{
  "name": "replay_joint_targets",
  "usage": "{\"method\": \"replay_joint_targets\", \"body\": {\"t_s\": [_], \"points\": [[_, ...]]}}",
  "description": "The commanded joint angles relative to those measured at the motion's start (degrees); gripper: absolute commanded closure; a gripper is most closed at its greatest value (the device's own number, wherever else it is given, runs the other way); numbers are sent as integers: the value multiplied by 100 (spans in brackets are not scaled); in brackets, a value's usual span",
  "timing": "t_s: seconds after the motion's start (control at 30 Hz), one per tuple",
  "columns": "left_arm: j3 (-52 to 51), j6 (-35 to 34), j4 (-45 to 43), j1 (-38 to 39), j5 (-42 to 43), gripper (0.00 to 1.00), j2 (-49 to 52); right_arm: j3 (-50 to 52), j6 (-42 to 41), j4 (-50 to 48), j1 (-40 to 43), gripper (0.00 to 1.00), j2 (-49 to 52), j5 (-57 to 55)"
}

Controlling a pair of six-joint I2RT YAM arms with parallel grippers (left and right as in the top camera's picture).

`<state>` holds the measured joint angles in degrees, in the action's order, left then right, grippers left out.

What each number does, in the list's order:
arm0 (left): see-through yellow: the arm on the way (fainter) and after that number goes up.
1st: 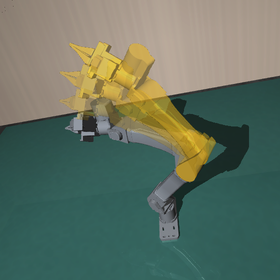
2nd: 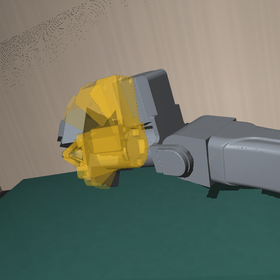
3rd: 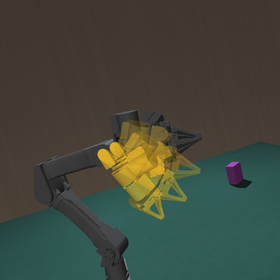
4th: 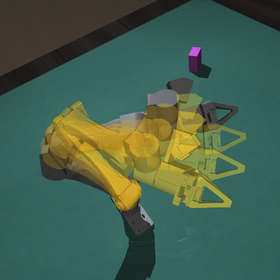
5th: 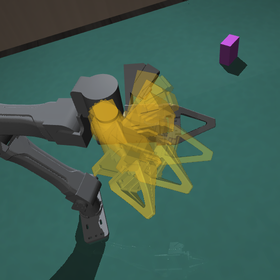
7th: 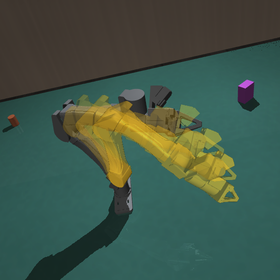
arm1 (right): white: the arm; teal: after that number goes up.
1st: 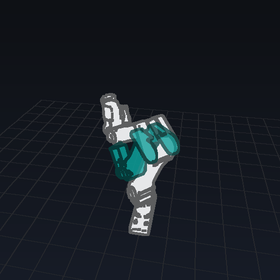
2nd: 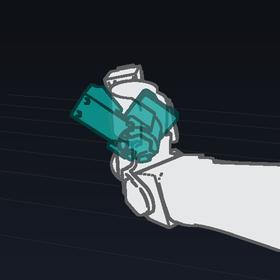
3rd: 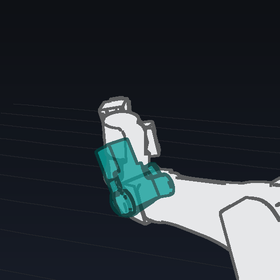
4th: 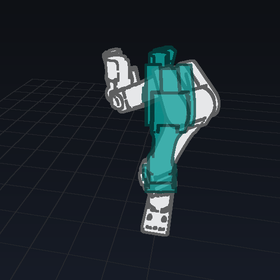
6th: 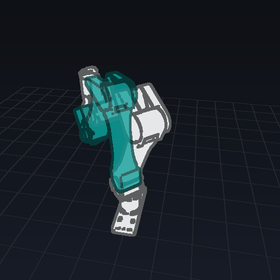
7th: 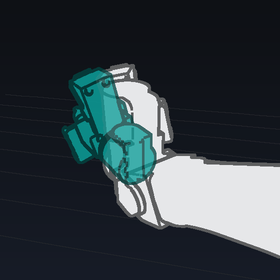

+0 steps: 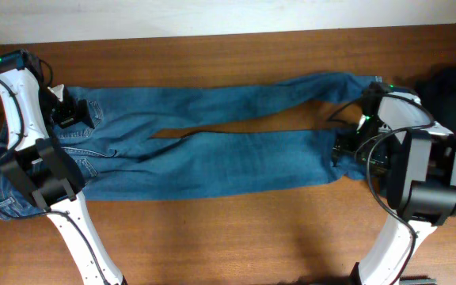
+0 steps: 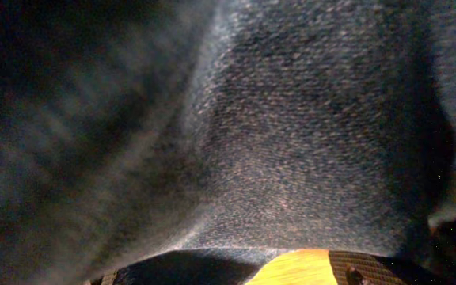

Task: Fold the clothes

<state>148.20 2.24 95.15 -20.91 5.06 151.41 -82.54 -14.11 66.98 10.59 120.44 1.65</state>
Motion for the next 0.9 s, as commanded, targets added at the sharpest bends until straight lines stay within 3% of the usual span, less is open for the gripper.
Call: {"method": "replay_joint_targets", "body": {"t_s": [0.0,0.13,0.33,0.6,0.7,0.87], "points": [[-26,-28,-4,9,-70,19,63,-358,35,177,-339,11,208,227],[-409,-726,160,9,-1091,23,72,-741,33,468,-581,8,208,227],[-1744,-1010,-31,-15,-1539,15,72,-911,33,442,-678,0,208,227],[-2929,-1185,-1019,-396,-1690,15,72,-914,33,411,-678,1,208,225],[-3008,-1180,-1386,-695,-1716,15,74,-914,33,413,-678,1,208,225],[-2973,-1182,-1582,-1307,-2586,14,72,-914,31,330,-678,1,208,227]]}}
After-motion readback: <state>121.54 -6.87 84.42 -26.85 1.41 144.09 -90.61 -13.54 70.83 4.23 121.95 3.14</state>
